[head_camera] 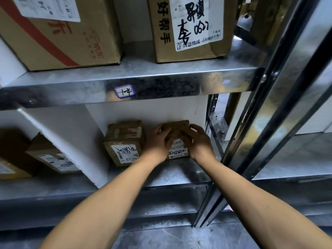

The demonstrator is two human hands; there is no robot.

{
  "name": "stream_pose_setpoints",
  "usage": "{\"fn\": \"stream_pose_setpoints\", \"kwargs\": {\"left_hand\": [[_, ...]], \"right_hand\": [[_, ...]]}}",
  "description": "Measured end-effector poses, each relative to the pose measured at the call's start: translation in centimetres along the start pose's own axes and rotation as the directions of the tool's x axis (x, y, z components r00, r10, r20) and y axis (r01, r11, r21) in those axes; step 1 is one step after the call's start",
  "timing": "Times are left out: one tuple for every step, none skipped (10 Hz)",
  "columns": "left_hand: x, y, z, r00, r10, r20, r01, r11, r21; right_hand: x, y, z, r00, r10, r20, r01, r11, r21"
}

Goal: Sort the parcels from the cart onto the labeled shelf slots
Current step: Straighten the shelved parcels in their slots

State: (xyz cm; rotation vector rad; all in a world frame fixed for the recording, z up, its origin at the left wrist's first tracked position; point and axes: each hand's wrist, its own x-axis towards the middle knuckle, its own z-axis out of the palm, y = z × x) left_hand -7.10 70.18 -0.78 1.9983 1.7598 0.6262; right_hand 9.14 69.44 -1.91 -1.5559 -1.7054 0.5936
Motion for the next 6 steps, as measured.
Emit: {"fn": "stream_pose_setpoints", "kwargs": {"left_hand": [[0.0, 0.4, 0.7, 1.000, 0.008, 0.018, -0.008, 1.000, -0.021], [0.2, 0.8, 1.0, 0.999, 0.033, 0.028, -0.032, 0.999, -0.036], [0.4, 0.7, 0.8, 0.999, 0.036, 0.031, -0.035, 0.999, -0.018], [0.2, 0.8, 0.1, 0.999, 0.029, 0.030, -0.030, 0.999, 0.031], [-0.1, 0.6, -0.6, 0.999, 0.042, -0.022, -0.041, 0.999, 0.034], [-1.0, 0.7, -1.8, 0.992, 0.095, -0.088, -0.092, 0.995, 0.040]], "right_hand": [[0.0, 0.6, -0.2, 0.999, 0.042, 0.016, -0.042, 0.999, -0.023], [-0.4, 1.0, -0.4, 0.996, 0.078, 0.041, -0.075, 0.995, -0.062], [-0.5, 1.1, -0.4, 0.996, 0.080, 0.050, -0.077, 0.995, -0.071], [-0.4, 0.6, -0.5, 0.994, 0.069, 0.085, -0.061, 0.994, -0.094], [-0.2, 0.4, -0.6, 0.998, 0.035, 0.053, -0.029, 0.993, -0.114], [-0.3, 0.2, -0.8, 0.997, -0.073, 0.005, 0.072, 0.977, -0.201]]}}
